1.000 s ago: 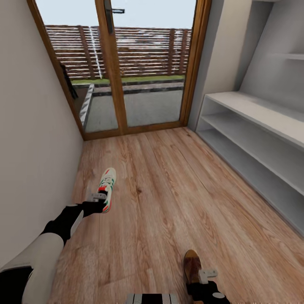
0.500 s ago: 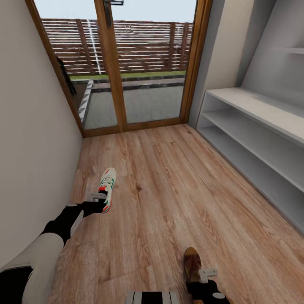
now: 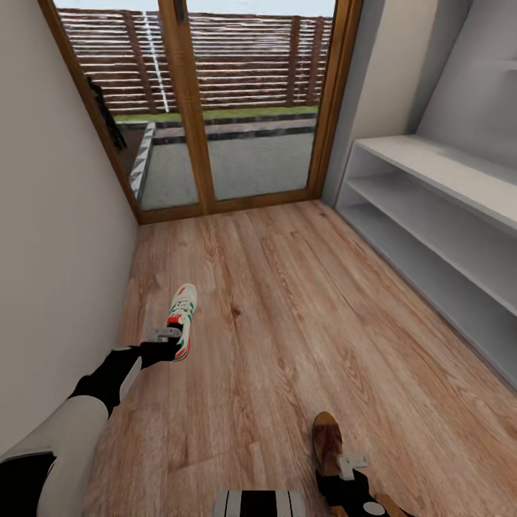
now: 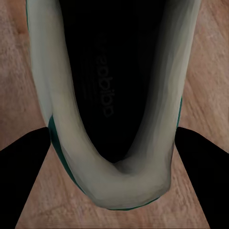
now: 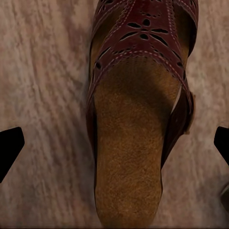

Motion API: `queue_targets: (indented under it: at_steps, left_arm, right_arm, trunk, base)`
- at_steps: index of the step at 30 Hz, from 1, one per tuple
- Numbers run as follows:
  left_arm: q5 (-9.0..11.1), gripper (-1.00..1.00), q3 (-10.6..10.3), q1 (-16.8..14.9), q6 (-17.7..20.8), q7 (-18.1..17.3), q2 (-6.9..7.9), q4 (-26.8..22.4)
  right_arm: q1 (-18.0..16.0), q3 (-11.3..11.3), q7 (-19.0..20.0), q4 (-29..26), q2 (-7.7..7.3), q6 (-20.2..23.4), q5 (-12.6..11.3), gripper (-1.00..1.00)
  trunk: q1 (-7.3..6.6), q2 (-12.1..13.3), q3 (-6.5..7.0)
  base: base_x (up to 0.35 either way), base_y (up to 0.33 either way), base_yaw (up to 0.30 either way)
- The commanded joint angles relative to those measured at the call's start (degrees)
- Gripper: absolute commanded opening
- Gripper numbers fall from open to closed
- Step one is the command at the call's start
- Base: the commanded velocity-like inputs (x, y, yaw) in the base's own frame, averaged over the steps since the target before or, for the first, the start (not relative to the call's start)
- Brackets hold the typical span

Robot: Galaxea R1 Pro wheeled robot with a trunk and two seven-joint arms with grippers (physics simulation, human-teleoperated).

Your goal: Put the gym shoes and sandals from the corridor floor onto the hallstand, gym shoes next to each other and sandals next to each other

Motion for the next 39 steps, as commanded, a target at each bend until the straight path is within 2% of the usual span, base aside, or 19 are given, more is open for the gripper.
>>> queue_targets:
  at_steps: [1, 3, 8, 13, 17, 19, 28, 35, 39]
  left_arm:
    - [-0.3, -1.0, 0.5, 0.0, 0.4, -0.5, -0.06, -0.1]
    - [-0.3, -1.0, 0.5, -0.1, 0.4, -0.5, -0.1, -0.3]
    - [-0.2, -1.0, 0.5, -0.2, 1.0, -0.3, -0.19, -4.3]
    - [-0.2, -1.0, 0.5, -0.2, 5.9, -0.3, -0.36, -9.8]
    - [-0.2, -1.0, 0.5, -0.1, 8.1, -0.3, -0.55, -12.7]
    - [-0.2, -1.0, 0.5, -0.1, 8.5, -0.3, -0.6, -13.3]
    - [-0.1, -1.0, 0.5, 0.3, 8.9, -0.4, -0.57, -13.8]
    - [-0.2, -1.0, 0.5, 0.5, 8.9, -0.5, -0.52, -13.8]
    - [-0.2, -1.0, 0.5, 0.6, 8.9, -2.1, -0.37, -13.6]
  right_arm:
    - [0.0, -0.1, 0.1, 0.1, 0.02, -0.2, 0.5, 1.0]
    - [0.0, -0.1, 0.1, 0.1, 0.02, -0.2, 0.5, 1.0]
    - [0.0, -0.1, 0.1, 0.1, 0.02, -0.2, 0.5, 1.0]
    - [0.0, -0.1, 0.1, 0.1, 0.02, -0.2, 0.5, 1.0]
    - [0.0, -0.1, 0.1, 0.1, 0.02, -0.2, 0.5, 1.0]
    - [0.0, -0.1, 0.1, 0.1, 0.02, -0.2, 0.5, 1.0]
    - [0.0, -0.1, 0.1, 0.1, 0.02, -0.3, 0.5, 1.0]
    - [0.0, -0.1, 0.1, 0.1, 0.02, -0.3, 0.5, 1.0]
    - [0.0, -0.1, 0.1, 0.1, 0.02, -0.3, 0.5, 1.0]
  trunk:
    - [0.01, 0.0, -0.35]
    - [0.06, -0.1, -0.97]
    - [0.19, -0.1, -2.41]
    - [0.19, -0.1, -2.48]
    - [0.19, -0.1, -2.5]
    - [0.19, -0.1, -2.5]
    - [0.42, -0.2, -4.92]
    - [0.42, -0.2, -5.36]
    - [0.5, -0.3, -6.05]
  base:
    - [0.0, 0.0, 0.0]
    - [0.0, 0.0, 0.0]
    - [0.0, 0.0, 0.0]
    - [0.0, 0.0, 0.0]
    - [0.0, 0.0, 0.0]
    - [0.0, 0.0, 0.0]
    - [0.0, 0.0, 0.0]
    - [0.0, 0.0, 0.0]
    - [0.0, 0.0, 0.0]
